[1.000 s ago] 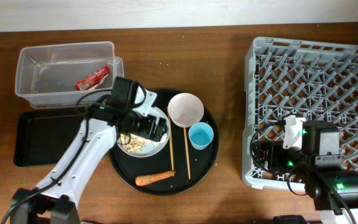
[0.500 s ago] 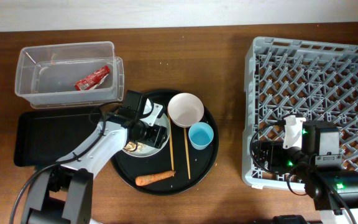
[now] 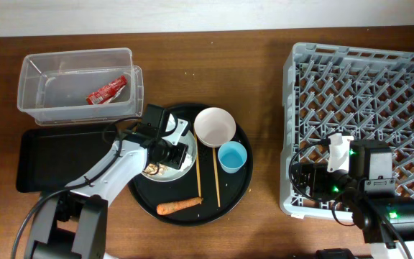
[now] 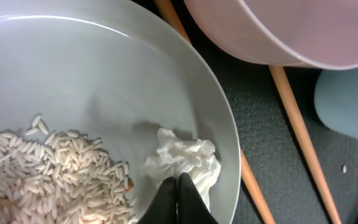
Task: Sort waste into correct bins and load items into the dishwasher rack
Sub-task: 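Grasp the white tissue with the left gripper and drop it in the bin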
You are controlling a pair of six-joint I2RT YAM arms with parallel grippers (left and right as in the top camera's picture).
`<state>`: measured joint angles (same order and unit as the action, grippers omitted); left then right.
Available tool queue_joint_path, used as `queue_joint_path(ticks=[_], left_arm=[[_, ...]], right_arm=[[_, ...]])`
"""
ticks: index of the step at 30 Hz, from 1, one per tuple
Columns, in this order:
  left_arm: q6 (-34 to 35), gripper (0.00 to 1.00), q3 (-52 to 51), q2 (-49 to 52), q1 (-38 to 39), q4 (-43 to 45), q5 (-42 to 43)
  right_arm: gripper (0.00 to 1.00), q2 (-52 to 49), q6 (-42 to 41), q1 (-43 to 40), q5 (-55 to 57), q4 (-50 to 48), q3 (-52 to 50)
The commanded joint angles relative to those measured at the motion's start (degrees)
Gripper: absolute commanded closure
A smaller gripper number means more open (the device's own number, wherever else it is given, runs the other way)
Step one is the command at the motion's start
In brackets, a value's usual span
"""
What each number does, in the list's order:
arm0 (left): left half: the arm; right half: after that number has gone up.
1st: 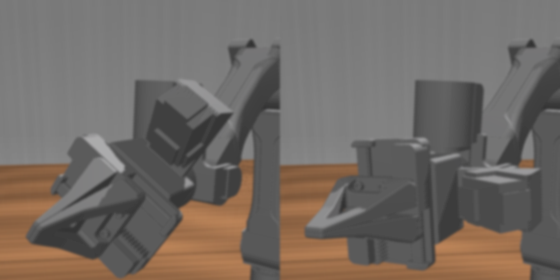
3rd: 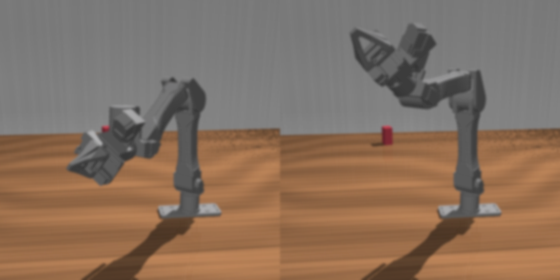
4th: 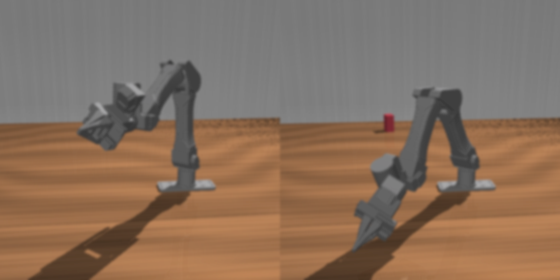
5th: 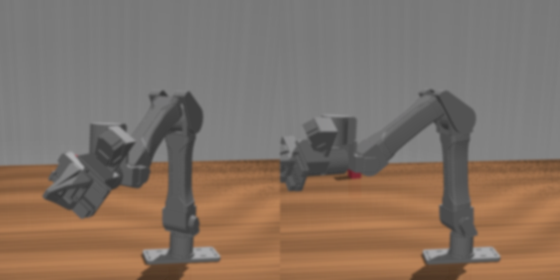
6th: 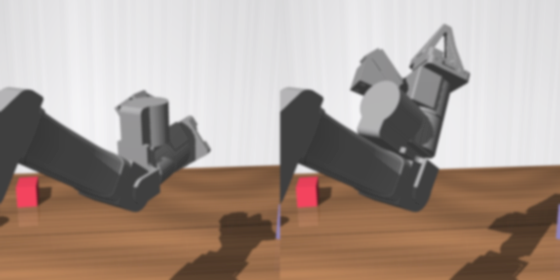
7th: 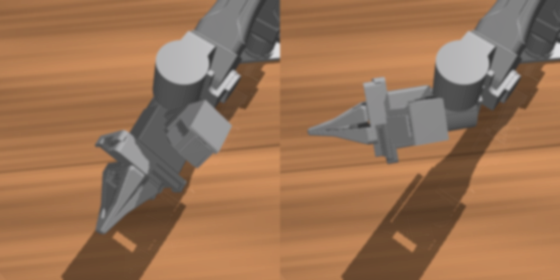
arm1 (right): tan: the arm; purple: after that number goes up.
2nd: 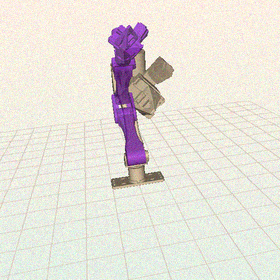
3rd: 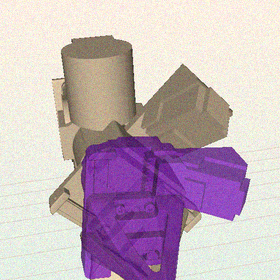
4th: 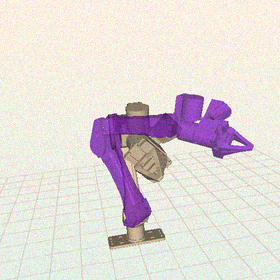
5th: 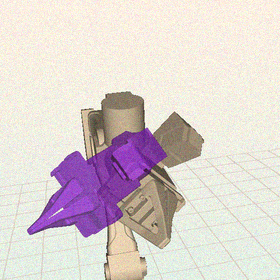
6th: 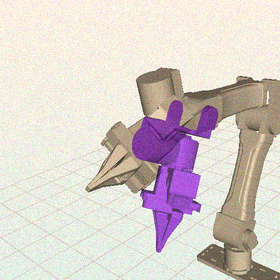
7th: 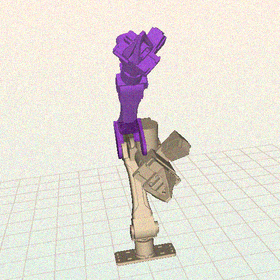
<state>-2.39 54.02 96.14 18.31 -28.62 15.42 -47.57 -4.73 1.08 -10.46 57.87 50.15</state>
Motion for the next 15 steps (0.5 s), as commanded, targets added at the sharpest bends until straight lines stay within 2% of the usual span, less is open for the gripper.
queue_joint_path(ticks=[1,7,9,11,15], left_arm=[[0.2,1.00,-0.2,0.9,0.0,0.4,-0.4],[0.2,1.00,8.3,-8.3,-4.8,-0.8,-1.7],[0.2,1.00,10.5,-12.0,-7.0,0.5,-9.5],[0.2,1.00,11.6,-13.6,-9.4,7.0,-16.9],[0.2,1.00,11.6,-12.1,-13.4,20.1,-24.6]], right_arm=[[0.02,0.2,-0.5,-0.3,-0.5,-0.1,1.2],[0.02,0.2,-0.5,-0.3,-0.5,0.1,1.2],[0.02,0.2,-0.5,-0.3,-0.5,0.1,1.2],[0.02,0.2,-0.5,-0.3,-0.5,0.1,1.2],[0.02,0.2,-0.5,-0.3,-0.5,0.1,1.2]])
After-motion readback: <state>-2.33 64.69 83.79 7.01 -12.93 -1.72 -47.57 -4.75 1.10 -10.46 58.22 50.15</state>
